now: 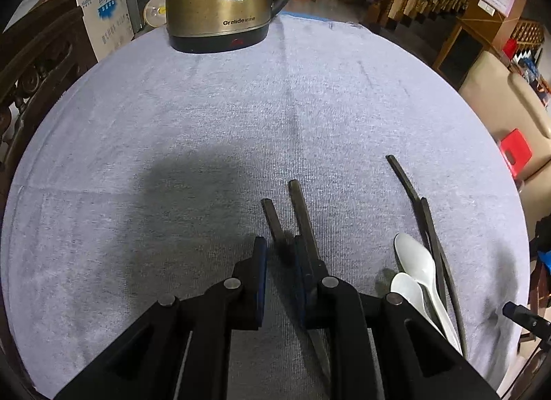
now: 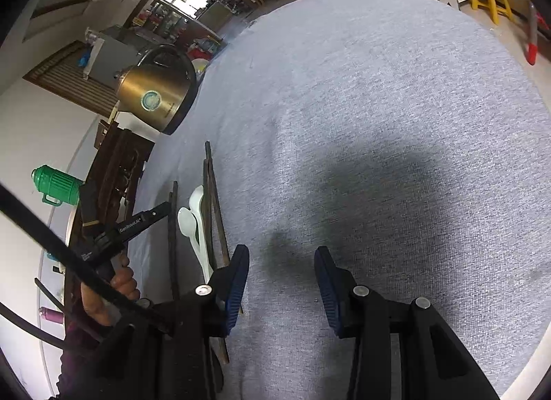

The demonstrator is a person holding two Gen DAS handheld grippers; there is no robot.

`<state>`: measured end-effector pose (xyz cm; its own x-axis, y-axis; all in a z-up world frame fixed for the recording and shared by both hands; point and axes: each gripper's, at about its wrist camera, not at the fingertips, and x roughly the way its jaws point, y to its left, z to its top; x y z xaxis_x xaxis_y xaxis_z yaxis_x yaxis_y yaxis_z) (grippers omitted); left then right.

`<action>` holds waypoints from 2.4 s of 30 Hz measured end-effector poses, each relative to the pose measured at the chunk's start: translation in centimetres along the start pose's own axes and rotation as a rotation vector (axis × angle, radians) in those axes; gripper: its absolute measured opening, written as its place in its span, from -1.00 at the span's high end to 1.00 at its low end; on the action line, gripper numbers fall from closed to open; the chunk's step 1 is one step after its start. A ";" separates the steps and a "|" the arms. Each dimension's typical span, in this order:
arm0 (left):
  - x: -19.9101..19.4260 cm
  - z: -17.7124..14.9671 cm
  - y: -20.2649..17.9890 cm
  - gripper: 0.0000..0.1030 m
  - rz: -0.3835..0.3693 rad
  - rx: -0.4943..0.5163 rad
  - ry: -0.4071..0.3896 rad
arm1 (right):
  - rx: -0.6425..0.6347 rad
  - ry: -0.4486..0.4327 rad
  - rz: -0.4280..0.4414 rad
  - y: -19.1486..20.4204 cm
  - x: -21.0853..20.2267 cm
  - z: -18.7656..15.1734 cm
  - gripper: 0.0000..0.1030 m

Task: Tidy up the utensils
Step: 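Grasp another dark chopstick with the left tool while the right tool grasps one, then lift both held chopsticks and carry them over the dark holder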

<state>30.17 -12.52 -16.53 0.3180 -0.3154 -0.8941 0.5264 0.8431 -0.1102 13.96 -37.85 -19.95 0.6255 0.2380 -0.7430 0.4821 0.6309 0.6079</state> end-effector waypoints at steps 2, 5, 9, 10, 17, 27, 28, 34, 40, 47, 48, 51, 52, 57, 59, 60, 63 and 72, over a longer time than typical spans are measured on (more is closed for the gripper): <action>0.2 0.2 -0.5 0.68 0.022 0.018 0.010 | -0.013 0.003 -0.001 0.4 0.1 0.0 0.18; 0.7 0.8 -1.5 0.69 0.069 0.060 0.017 | -0.046 0.000 -0.012 1.2 0.4 0.5 0.18; 0.1 0.8 -1.5 0.79 0.054 0.049 0.018 | -0.146 -0.001 -0.052 3.6 1.4 3.0 0.18; 0.1 0.8 -1.3 0.81 0.050 0.044 0.013 | -0.175 -0.005 -0.057 4.3 1.7 3.7 0.18; -2.0 -1.5 0.5 0.89 0.009 0.002 -0.038 | -0.350 0.086 -0.056 10.3 7.1 9.1 0.18; -5.9 -1.8 2.1 0.89 -0.060 -0.013 -0.119 | -0.499 0.242 -0.228 16.4 16.5 11.3 0.33; -6.2 -1.7 2.2 0.89 -0.063 -0.013 -0.127 | -0.514 0.258 -0.262 16.6 17.2 11.3 0.38; -8.9 -2.1 2.2 0.89 -0.082 -0.005 -0.178 | -0.599 0.287 -0.423 18.1 18.8 11.3 0.67; -12.0 -2.5 2.1 0.89 -0.071 -0.004 -0.226 | -0.643 0.292 -0.467 18.9 18.7 10.9 0.88; -16.1 -3.5 2.2 0.89 -0.023 0.000 -0.298 | -0.548 0.111 -0.369 17.5 12.3 11.7 0.88; -17.0 -3.8 2.1 0.89 -0.018 -0.003 -0.318 | -0.544 0.081 -0.358 17.3 10.8 11.6 0.88; -19.5 -4.8 2.1 0.89 -0.017 -0.024 -0.372 | -0.513 -0.003 -0.318 16.3 6.6 11.2 0.88; -20.3 -5.2 2.1 0.89 -0.018 -0.034 -0.389 | -0.495 -0.037 -0.301 15.9 4.9 10.9 0.88; -24.2 -7.7 1.5 0.89 -0.002 -0.057 -0.473 | -0.439 -0.186 -0.265 14.5 -2.3 9.2 0.88; -25.5 -8.7 1.2 0.89 0.008 -0.061 -0.508 | -0.429 -0.246 -0.248 14.2 -5.3 7.8 0.88; -26.1 -9.1 1.1 0.89 0.010 -0.063 -0.519 | -0.426 -0.273 -0.238 14.2 -6.6 7.1 0.88; -28.0 -10.8 0.7 0.89 0.010 -0.065 -0.567 | -0.417 -0.344 -0.203 14.1 -10.3 5.1 0.88; -31.6 -14.1 0.1 0.89 0.000 -0.070 -0.635 | -0.433 -0.475 -0.086 15.8 -17.7 -0.6 0.88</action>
<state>9.06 3.62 5.59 0.7345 -0.4944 -0.4648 0.4808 0.8625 -0.1576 10.10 -31.64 2.65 0.8469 -0.1163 -0.5189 0.3132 0.8977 0.3099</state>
